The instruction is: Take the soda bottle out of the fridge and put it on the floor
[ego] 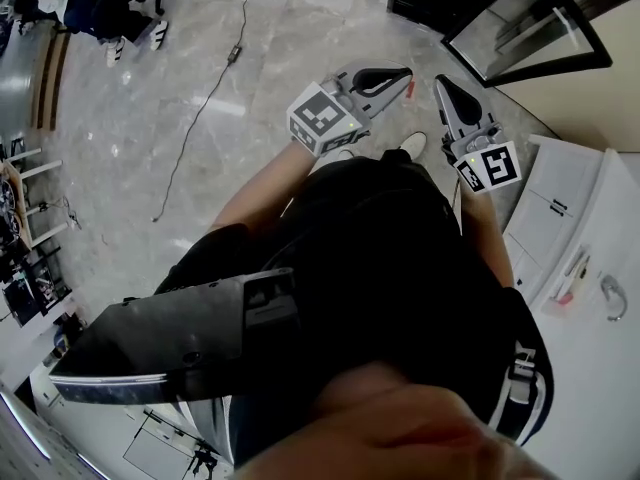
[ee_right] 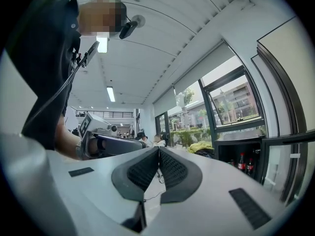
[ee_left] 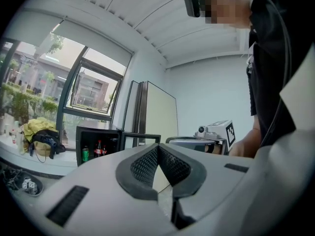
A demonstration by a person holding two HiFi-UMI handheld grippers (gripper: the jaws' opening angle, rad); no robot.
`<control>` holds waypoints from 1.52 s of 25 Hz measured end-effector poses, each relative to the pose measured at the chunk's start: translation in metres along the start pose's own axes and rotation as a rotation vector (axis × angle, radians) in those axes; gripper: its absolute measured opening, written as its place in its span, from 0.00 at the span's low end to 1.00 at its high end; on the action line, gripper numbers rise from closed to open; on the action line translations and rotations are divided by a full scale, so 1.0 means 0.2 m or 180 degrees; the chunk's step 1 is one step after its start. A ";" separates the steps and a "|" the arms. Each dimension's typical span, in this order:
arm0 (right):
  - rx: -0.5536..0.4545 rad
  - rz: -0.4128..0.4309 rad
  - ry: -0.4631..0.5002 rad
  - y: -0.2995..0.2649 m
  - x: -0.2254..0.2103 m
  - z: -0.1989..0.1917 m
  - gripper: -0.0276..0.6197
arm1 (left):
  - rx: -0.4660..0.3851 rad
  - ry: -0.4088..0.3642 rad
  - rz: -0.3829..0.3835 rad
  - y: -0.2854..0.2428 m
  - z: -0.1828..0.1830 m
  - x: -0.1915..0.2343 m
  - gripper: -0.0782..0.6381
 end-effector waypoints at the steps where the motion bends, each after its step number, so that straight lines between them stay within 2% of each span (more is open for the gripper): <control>1: -0.0006 0.0027 -0.0008 0.01 -0.04 0.02 0.06 | 0.0006 -0.0021 0.0010 -0.05 0.01 0.01 0.11; 14: 0.0117 0.0332 -0.0096 0.05 -0.48 0.17 0.06 | 0.0080 -0.0013 0.0182 -0.58 0.09 0.11 0.11; 22: 0.0115 0.0267 -0.0168 -0.03 -0.67 0.18 0.06 | 0.0156 0.0012 0.0200 -0.69 0.05 0.25 0.11; 29: 0.0170 0.0072 -0.0182 -0.25 -0.83 0.14 0.06 | 0.0143 0.0038 0.0044 -0.75 -0.04 0.56 0.11; 38: 0.0226 -0.0352 -0.0152 -0.69 -1.11 0.15 0.06 | 0.0141 0.0055 -0.0301 -0.86 -0.16 1.12 0.11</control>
Point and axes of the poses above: the fingertips, and each gripper's own axes: y backward along the fingers, x to its left, z out of its top, the point moved 4 cm from there along y, backward along the fingers, and after that the axes turned 13 degrees about -y, right-handed, at the moved point
